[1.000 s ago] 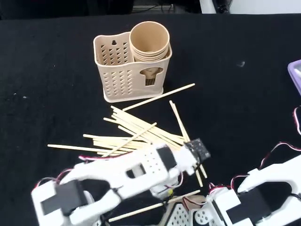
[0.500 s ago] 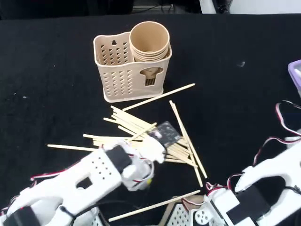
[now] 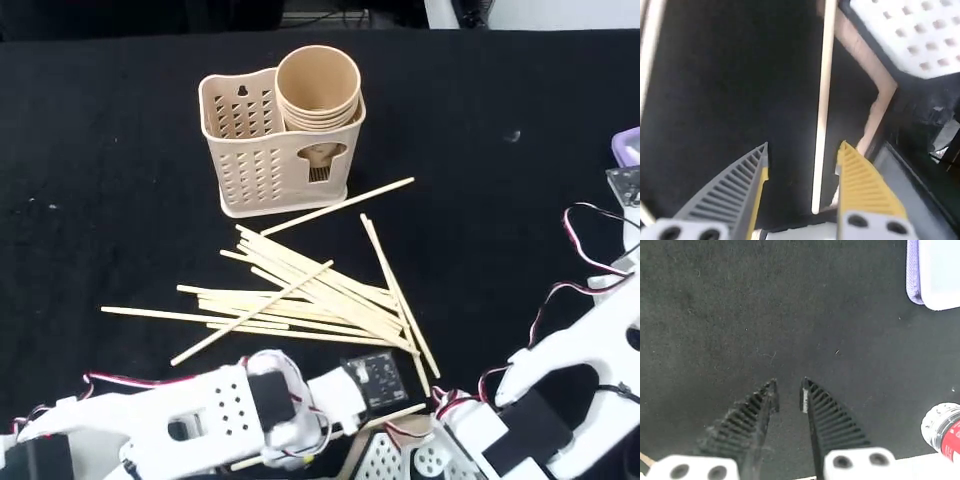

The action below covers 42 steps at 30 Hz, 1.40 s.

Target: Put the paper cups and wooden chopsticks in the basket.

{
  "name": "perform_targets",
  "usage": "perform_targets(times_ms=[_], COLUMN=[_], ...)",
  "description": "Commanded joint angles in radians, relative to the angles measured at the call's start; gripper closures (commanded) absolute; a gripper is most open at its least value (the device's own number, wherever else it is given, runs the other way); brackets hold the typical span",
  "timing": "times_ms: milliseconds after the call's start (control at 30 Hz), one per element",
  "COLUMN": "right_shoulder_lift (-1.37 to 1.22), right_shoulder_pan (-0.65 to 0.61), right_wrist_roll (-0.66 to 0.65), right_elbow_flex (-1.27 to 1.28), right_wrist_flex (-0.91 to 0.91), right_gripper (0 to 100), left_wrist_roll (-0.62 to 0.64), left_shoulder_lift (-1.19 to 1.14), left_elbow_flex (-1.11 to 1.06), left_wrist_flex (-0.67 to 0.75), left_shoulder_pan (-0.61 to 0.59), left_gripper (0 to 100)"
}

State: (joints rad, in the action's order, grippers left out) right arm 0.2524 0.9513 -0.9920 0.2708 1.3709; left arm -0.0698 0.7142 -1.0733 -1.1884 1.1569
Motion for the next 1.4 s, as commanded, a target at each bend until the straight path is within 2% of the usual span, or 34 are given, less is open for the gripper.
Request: perform_targets(times_ms=[0, 133, 267, 467, 567, 933, 1200, 1367], right_shoulder_lift=[0.002, 0.002, 0.004, 0.004, 0.004, 0.004, 0.004, 0.004], right_shoulder_pan=[0.023, 0.023, 0.025, 0.025, 0.041, 0.094, 0.094, 0.094], right_wrist_roll=[0.002, 0.002, 0.002, 0.003, 0.003, 0.002, 0.002, 0.002], right_elbow_flex=[-0.004, -0.004, -0.005, -0.005, -0.005, -0.084, -0.087, -0.087], right_wrist_flex=[-0.023, -0.021, -0.018, -0.015, -0.017, -0.014, -0.014, -0.014], right_gripper=[91.0, 91.0, 91.0, 91.0, 91.0, 91.0, 91.0, 91.0], left_wrist_roll=[0.020, 0.135, 0.147, 0.146, 0.146, 0.146, 0.092, 0.098], left_shoulder_lift=[0.012, -0.003, -0.158, -0.508, -0.649, -0.637, -0.628, -0.626], left_elbow_flex=[-0.021, -0.004, 0.013, 0.325, 0.380, 0.410, 0.387, 0.389], left_wrist_flex=[0.107, 0.203, 0.247, 0.048, 0.029, 0.063, 0.061, 0.061], left_shoulder_pan=[0.050, 0.088, 0.068, 0.051, 0.064, 0.036, 0.054, 0.068], left_gripper=[76, 72, 72, 75, 75, 75, 85, 97])
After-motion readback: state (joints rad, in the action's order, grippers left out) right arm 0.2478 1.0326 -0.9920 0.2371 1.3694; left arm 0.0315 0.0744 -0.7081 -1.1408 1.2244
